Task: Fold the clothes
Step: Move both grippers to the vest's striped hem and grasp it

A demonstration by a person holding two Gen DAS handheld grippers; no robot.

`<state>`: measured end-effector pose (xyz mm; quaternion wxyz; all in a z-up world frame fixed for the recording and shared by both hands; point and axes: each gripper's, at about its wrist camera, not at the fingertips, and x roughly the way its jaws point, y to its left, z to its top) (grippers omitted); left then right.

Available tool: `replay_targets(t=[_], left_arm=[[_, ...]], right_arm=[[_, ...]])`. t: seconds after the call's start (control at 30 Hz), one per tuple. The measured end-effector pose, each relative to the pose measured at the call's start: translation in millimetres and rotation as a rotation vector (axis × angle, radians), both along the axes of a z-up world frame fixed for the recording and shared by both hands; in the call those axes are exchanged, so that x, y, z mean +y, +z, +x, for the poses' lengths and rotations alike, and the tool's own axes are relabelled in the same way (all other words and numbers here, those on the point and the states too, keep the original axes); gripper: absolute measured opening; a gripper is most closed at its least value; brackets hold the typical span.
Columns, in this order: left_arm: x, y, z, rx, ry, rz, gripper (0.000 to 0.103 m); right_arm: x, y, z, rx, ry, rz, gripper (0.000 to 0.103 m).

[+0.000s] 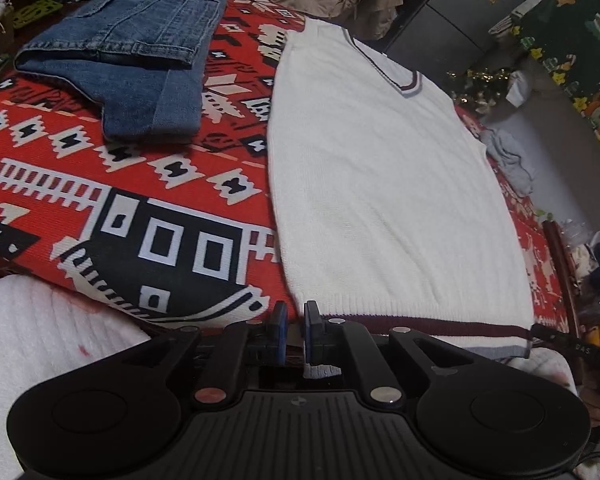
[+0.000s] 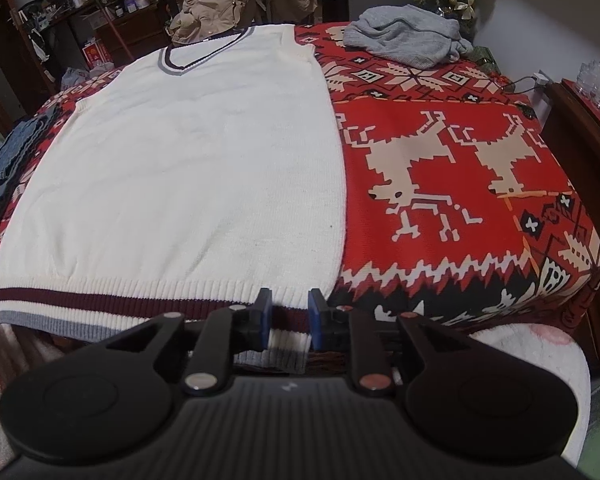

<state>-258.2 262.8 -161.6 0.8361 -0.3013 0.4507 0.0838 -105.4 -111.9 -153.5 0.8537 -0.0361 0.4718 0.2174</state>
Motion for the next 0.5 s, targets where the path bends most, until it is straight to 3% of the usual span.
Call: replay_targets(t=[0.07, 0.27, 0.5], left_arm=[[0, -5, 3, 0.007, -0.023, -0.032, 0.022], [1, -19, 12, 0.022, -0.088, -0.127, 0.022], [5, -12, 6, -0.070, -0.086, -0.213, 0.022]], right_arm=[[-3, -1, 1, 0.010, -0.008, 0.004, 0.022], [-2, -1, -1, 0.013, -0.007, 0.001, 0.023], [-6, 1, 0, 0.026, -0.013, 0.023, 0.025]])
